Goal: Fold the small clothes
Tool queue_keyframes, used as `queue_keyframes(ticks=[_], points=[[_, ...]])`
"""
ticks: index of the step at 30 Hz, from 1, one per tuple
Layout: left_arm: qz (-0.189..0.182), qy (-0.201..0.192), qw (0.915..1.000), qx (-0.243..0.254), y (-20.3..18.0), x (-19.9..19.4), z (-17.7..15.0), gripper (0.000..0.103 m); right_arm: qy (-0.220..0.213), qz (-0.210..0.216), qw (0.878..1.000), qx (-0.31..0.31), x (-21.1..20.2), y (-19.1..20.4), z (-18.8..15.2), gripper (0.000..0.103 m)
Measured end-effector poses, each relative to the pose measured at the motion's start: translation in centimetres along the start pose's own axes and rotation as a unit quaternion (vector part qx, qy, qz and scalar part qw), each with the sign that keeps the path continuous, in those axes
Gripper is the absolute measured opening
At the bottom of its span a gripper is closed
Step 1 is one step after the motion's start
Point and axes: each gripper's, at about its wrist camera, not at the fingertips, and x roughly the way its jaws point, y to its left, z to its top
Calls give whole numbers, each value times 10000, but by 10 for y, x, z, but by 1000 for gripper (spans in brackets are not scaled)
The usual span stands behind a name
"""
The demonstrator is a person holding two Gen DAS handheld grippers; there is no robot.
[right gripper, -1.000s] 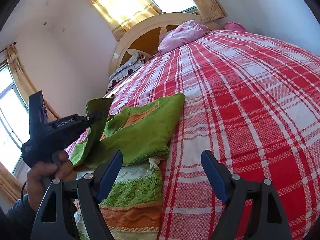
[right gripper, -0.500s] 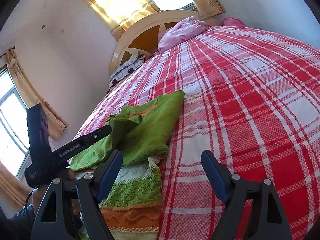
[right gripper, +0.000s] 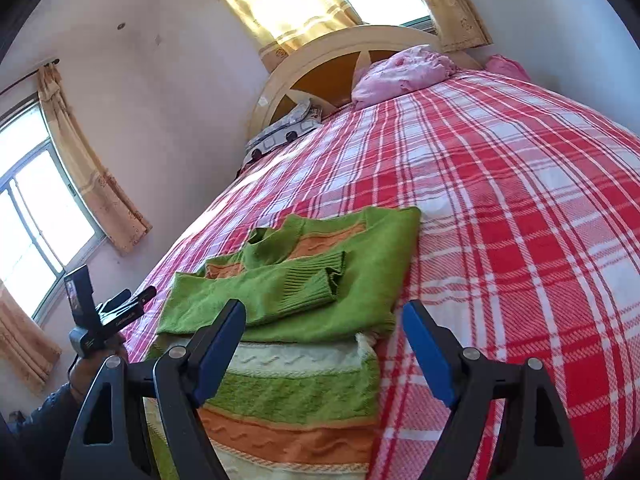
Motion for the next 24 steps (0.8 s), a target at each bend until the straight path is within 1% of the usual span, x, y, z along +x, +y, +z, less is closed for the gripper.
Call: queue_keyframes(ticks=[1,2,4,7,8,10,11,12,13,14,15,18,19,20,21,22,23,24], points=[[143,72,9997,-181,14,10,0,95,154,0,9998,-101,11,8,7,81],[230,164,9991,-317,24,20,1,95,253,-7,9996,-159,20,13,11,77],[303,429,9974,-491,37,40,-1,95,556,-101,9981,-249,45,23,19,74],[260,669,9954,-634,41,60,-8,95,1027,-466,9927,-418,91,28,25,70],[250,745,9949,-633,40,65,-11,95,1143,-576,9909,-405,103,26,24,66],[192,911,9939,-596,38,69,-18,96,1555,-676,9852,-236,130,17,16,59],[187,969,9936,-556,36,71,-19,96,1585,-726,9845,-216,135,15,12,47],[176,1002,9935,-515,36,70,-21,96,1468,-849,9850,-326,133,16,11,25],[146,1030,9934,-490,35,71,-22,96,1411,-869,9853,-420,130,19,10,12],[125,1045,9933,-479,34,72,-21,96,1326,-738,9876,-410,122,21,8,10],[98,1043,9933,-480,36,70,-20,96,1240,-723,9886,-460,114,24,8,10],[83,1000,9941,-414,37,69,-18,96,909,-915,9877,-880,85,35,4,10],[106,996,9943,-368,37,70,-18,99,861,-1072,9860,-946,80,34,2,10],[155,1015,9943,-302,35,71,-19,101,862,-1207,9842,-970,79,31,1,10],[200,1064,9938,-244,34,74,-19,101,951,-1298,9823,-955,81,26,-1,10],[221,1163,9928,-177,32,78,-21,101,1138,-1289,9808,-925,89,18,-4,10],[246,1287,9913,-97,29,83,-23,101,1179,-1279,9806,-904,92,13,-7,11],[304,1415,9895,-3,26,87,-24,101,1152,-1280,9811,-888,92,10,-7,15]])
